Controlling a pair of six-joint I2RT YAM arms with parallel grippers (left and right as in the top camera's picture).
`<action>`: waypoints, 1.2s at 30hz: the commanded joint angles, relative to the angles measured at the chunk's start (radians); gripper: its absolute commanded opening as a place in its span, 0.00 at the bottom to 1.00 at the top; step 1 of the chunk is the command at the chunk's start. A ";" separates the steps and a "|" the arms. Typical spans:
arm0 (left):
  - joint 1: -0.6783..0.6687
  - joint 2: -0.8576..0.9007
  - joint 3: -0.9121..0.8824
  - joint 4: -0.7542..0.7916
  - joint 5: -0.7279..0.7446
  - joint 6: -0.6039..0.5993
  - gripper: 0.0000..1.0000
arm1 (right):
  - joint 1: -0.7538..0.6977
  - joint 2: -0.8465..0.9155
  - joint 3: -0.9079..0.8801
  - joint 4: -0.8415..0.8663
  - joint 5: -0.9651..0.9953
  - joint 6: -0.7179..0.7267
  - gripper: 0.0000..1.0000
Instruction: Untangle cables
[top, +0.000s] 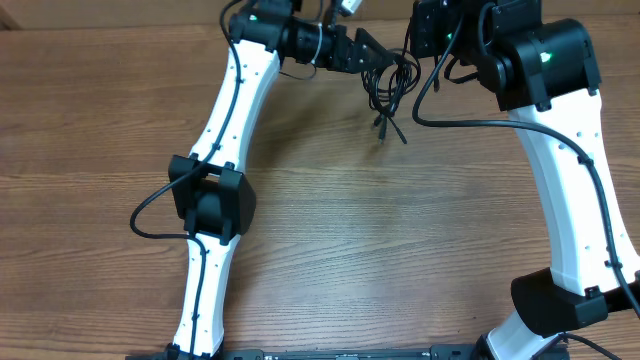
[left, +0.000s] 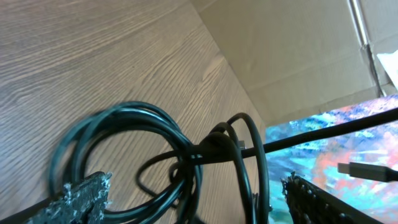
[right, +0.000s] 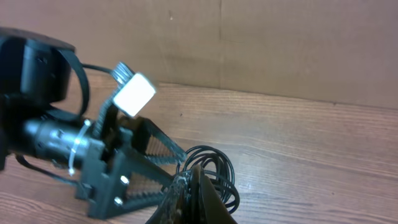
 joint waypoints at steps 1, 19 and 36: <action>-0.027 -0.001 0.018 -0.021 -0.073 0.039 0.87 | -0.003 -0.005 0.023 0.019 0.007 -0.005 0.04; -0.032 -0.001 0.018 -0.071 -0.198 0.050 1.00 | -0.003 -0.005 0.023 0.018 0.007 -0.005 0.04; -0.010 -0.001 0.018 0.105 -0.160 -0.020 1.00 | -0.003 -0.005 0.023 0.004 0.007 -0.005 0.05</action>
